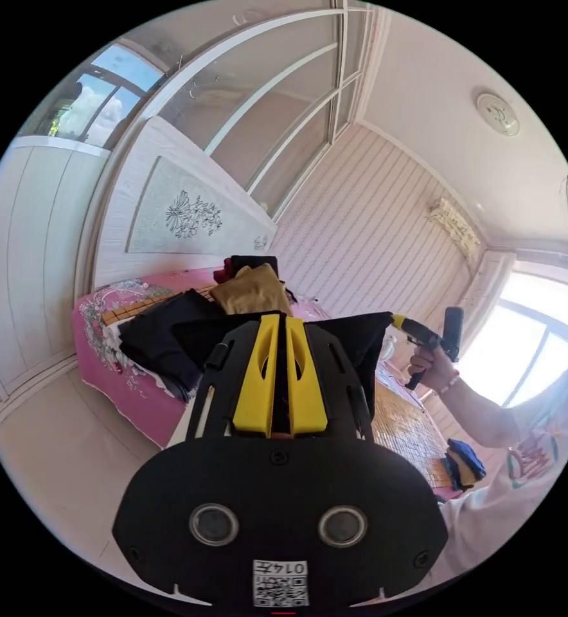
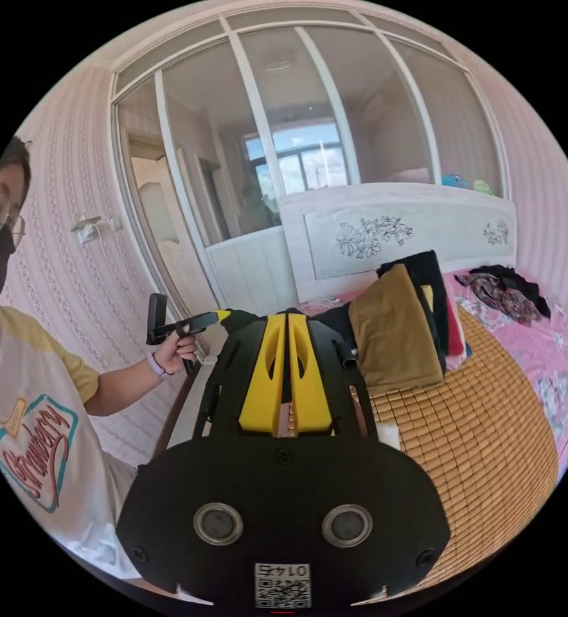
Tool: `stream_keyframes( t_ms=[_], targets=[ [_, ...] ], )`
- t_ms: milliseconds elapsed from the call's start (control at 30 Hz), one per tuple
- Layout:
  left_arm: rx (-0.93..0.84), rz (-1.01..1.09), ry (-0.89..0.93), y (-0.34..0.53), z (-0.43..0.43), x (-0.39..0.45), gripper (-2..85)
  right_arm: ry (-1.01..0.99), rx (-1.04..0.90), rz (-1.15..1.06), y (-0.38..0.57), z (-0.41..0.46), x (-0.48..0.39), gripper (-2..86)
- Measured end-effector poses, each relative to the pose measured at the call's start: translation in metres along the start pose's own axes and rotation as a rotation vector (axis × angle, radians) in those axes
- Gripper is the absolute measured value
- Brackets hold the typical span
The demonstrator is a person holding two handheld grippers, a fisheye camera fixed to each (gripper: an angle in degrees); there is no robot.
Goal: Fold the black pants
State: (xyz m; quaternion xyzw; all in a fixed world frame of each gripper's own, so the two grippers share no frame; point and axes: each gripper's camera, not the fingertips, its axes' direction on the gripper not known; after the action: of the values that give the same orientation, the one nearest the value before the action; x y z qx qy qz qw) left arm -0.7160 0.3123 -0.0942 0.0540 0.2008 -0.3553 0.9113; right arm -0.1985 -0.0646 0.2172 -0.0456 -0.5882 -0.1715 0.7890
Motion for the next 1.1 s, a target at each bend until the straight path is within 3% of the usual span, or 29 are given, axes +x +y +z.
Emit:
stream_keyframes(
  t_ms=[67,200,333,433,533,700,867,1100],
  targets=[
    [-0.061,-0.040,0.047,0.023,-0.002,0.006,-0.9,0.096,-0.014,0.116,0.050,-0.032,0.019,0.4],
    [-0.352,-0.144,0.002,0.089,0.019,0.005,-0.9,0.275,-0.352,0.468,0.172,-0.053,0.064,1.7],
    [-0.389,-0.219,0.052,0.116,0.020,0.014,-1.0,0.398,-0.369,0.419,0.209,-0.060,0.054,6.3],
    [-0.421,-0.171,0.020,0.111,0.020,0.025,-1.0,0.310,-0.282,0.367,0.199,-0.048,0.048,8.0],
    [-0.454,-0.121,-0.008,0.104,0.022,0.034,-1.0,0.065,-0.234,0.300,0.174,-0.010,0.037,8.9],
    [-0.466,-0.100,-0.030,0.100,0.026,0.044,-1.0,-0.222,-0.260,-0.008,0.135,0.080,-0.028,12.3],
    [-0.508,-0.121,-0.087,0.102,0.030,0.043,-1.0,-0.239,-0.497,-0.119,0.137,0.128,-0.045,7.4],
    [-0.449,-0.224,-0.181,0.094,0.038,0.017,-0.7,-0.144,-0.357,0.095,0.154,0.073,0.009,2.4]
  ],
)
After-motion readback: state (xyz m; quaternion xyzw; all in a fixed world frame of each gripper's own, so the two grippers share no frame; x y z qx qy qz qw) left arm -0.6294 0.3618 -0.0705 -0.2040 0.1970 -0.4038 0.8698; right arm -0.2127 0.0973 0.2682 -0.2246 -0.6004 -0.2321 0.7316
